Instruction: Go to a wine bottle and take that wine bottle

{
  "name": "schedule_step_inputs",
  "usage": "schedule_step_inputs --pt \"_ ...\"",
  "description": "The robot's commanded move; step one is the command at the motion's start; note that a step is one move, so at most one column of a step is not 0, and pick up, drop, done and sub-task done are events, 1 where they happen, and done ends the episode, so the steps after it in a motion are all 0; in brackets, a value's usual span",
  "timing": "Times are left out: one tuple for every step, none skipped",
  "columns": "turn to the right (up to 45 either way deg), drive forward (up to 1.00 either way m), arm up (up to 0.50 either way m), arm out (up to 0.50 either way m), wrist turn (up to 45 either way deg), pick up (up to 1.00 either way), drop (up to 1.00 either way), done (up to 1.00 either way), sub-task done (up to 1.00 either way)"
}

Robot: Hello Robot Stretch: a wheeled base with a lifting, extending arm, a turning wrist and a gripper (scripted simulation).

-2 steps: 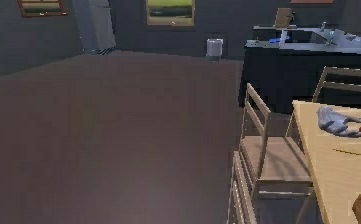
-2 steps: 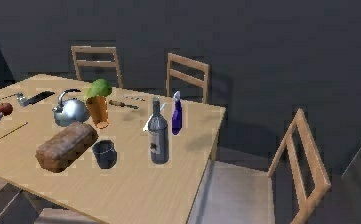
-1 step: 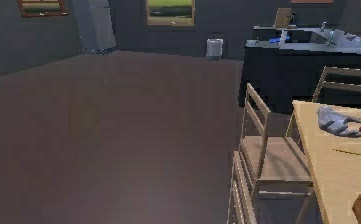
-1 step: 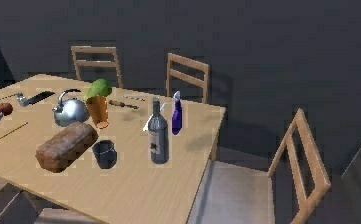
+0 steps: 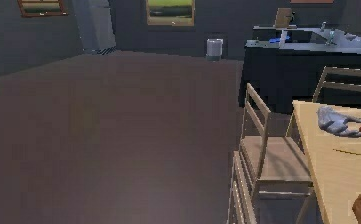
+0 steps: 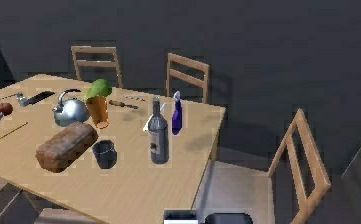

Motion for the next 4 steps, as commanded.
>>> schedule_step_inputs --pt "0.0 0.00 0.00 0.36 0.0 0.00 0.00 0.00 0.00" --pt "0.0 0.00 0.00 0.00 45.0 0.00 0.00 0.00 0.00" --pt "0.0 0.00 0.00 0.00 45.0 0.00 0.00 0.00 0.00" --pt "0.0 0.00 0.00 0.00 45.0 0.00 0.00 0.00 0.00"
